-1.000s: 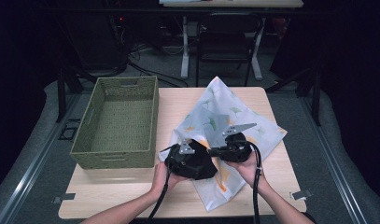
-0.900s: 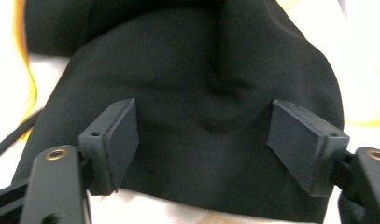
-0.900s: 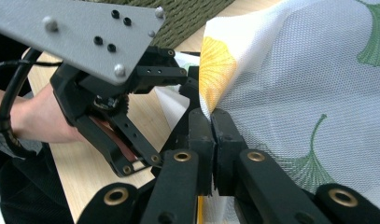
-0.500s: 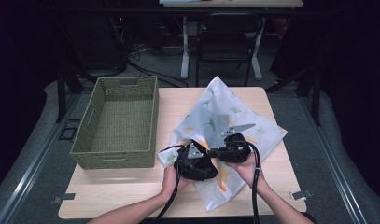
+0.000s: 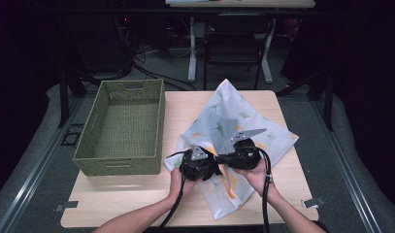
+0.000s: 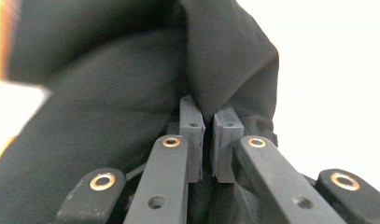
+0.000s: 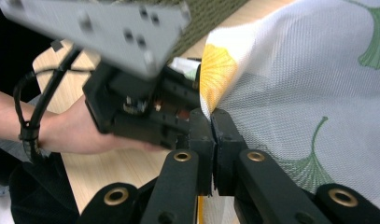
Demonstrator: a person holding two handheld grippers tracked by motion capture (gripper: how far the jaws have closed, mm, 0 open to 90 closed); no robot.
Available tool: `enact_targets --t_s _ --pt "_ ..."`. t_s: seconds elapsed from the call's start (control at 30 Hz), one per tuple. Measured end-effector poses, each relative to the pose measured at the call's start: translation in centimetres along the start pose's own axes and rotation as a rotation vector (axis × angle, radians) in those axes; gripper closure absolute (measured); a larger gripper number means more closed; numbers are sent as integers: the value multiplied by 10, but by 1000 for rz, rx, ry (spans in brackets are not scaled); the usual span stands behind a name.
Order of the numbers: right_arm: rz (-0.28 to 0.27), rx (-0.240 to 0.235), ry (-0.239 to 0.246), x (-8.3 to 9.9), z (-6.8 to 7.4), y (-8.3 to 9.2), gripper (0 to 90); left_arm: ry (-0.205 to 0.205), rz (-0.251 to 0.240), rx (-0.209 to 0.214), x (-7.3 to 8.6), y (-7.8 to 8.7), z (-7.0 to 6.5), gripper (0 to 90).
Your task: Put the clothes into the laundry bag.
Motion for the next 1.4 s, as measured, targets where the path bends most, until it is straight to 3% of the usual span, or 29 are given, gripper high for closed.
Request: enact_targets --t_s 0.07,0.1,0.13,0.17,0.2,0.27,0.33,0.37,0.4,0.47,0.53,0.6,0.63,0.67,0.73,0.8,0.87,0.9,0.97,1.03,1.07,1.17,1.23,1.37,1.4 --pt "-18 -8 -3 -3 2 2 888 13 -74 -16 -14 2 5 853" --pt "-18 -8 -3 -3 2 2 888 13 -74 -16 -14 2 5 853" --pt "-30 -13 -3 -5 3 3 888 27 -149 -41 -28 3 8 853" --pt "-30 -13 -3 -5 3 3 888 27 -149 -41 -28 3 8 853" --pt "-40 -24 -17 -6 4 4 888 37 -214 -59 -37 3 10 853" --pt "-49 -35 -34 -5 3 4 888 29 -241 -60 -37 -5 10 849" --pt "-35 -37 -52 -2 2 3 888 23 -175 -39 -26 -14 8 824" --pt "-35 -37 -52 -2 2 3 888 23 -175 -39 -26 -14 8 778" --pt "-25 -35 -52 0 1 2 888 14 -111 -19 -16 -20 6 778" --pt "6 -30 -56 5 -1 -1 888 -9 -18 10 -2 -27 3 706" --pt "19 -22 -66 7 -4 0 887 1 25 41 5 -25 3 581" --pt "19 -20 -63 7 -5 0 887 -15 33 31 4 -20 4 504" --pt "15 -16 -68 6 -7 2 886 -21 48 56 3 -14 4 504" --pt "14 -7 -64 5 -8 4 887 -33 69 55 2 -4 4 435" --pt "12 -5 -66 5 -10 5 887 -52 71 56 1 4 5 403" --pt "11 -2 -67 5 -10 5 886 -84 77 35 -1 17 7 384" --pt "8 4 -60 4 -10 5 886 -90 73 5 -3 28 14 343" --pt "8 4 -60 4 -10 5 886 -78 64 -16 -5 31 18 343" --pt "10 3 -54 4 -9 4 886 -50 75 -95 -6 36 34 326" --pt "13 5 -47 4 -8 3 886 -37 85 -113 -4 35 38 314" --pt "12 2 -46 4 -8 3 887 -16 106 -155 -1 30 45 314" --pt "16 -1 -45 4 -8 2 886 0 129 -175 3 24 50 322" --pt "21 -3 -44 4 -8 1 886 16 178 -170 10 17 54 349" --pt "24 -6 -46 5 -8 0 886 33 193 -142 16 11 54 640" --pt "25 -7 -46 5 -8 0 886 36 185 -133 16 11 53 640"
Point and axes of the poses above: each handheld gripper's, and its own axes: y roughly backward along the jaws, x roughly out of its underside, z roughly to its left, the point moved 6 cm from there along -y, roughly forward along the jaws, and after that the axes turned 11 degrees about -z, right-handed, at the moved point
